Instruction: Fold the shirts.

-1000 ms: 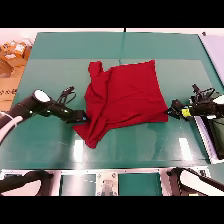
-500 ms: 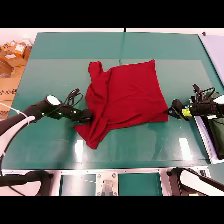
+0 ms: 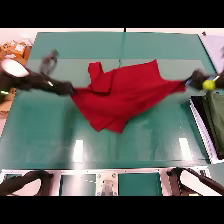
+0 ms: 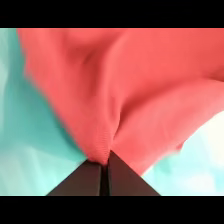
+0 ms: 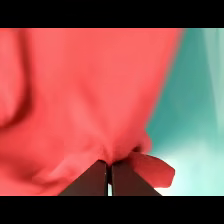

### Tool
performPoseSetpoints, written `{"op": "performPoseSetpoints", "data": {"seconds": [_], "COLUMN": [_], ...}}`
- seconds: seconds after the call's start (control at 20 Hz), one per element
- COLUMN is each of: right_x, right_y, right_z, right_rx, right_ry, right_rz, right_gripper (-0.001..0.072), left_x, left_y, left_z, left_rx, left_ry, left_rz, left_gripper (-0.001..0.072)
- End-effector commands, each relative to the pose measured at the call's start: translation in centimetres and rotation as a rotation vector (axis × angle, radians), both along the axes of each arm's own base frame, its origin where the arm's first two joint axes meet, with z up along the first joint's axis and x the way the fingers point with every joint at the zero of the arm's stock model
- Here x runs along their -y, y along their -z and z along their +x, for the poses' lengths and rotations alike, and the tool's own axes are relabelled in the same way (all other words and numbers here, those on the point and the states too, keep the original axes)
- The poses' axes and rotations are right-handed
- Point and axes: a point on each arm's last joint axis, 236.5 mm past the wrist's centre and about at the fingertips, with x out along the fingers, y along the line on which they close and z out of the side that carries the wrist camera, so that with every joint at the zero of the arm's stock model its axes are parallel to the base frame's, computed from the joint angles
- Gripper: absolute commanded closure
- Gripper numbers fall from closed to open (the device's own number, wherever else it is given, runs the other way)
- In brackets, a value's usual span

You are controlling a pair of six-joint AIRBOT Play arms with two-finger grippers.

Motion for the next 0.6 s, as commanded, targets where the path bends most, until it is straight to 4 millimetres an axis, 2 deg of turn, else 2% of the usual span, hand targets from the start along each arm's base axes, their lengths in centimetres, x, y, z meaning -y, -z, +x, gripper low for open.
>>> {"op": "performPoseSetpoints", "data": {"seconds": [0.0,0.1,0.15,0.2,0.3,0.4,0.45,0.55], "right_x": [-0.2,-1.1,-1.5,-2.1,-2.8,-2.8,-2.8,-2.6], "right_y": [-17.0,-25.4,-28.7,-31.7,-36.3,-39.1,-39.8,-40.1], "right_z": [-0.5,-2.7,-4.0,-5.6,-8.5,-11.1,-12.1,-13.4], "right_rx": [0.366,0.557,0.634,0.712,0.850,0.954,0.978,0.991], "right_ry": [0.022,0.040,0.051,0.053,0.084,0.129,0.148,0.169], "right_rz": [-0.121,-0.171,-0.191,-0.216,-0.252,-0.288,-0.312,-0.346], "right_gripper": [0.0701,0.0701,0.0702,0.0702,0.0701,0.0701,0.0701,0.0701], "left_x": [-2.9,-3.2,-3.1,-3.0,-2.8,-2.8,-2.8,-3.0], "left_y": [-17.3,-26.6,-30.5,-34.3,-40.0,-43.1,-43.6,-42.5], "left_z": [-1.1,-3.9,-5.6,-7.8,-12.0,-15.2,-16.5,-16.9], "left_rx": [0.408,0.636,0.735,0.834,0.999,1.098,1.114,1.062], "left_ry": [-0.071,-0.093,-0.094,-0.096,-0.095,-0.102,-0.109,-0.117], "left_rz": [0.021,0.011,0.007,0.002,-0.001,-0.012,-0.024,-0.012], "left_gripper": [0.0686,0.0685,0.0685,0.0685,0.0685,0.0685,0.0685,0.0685]}}
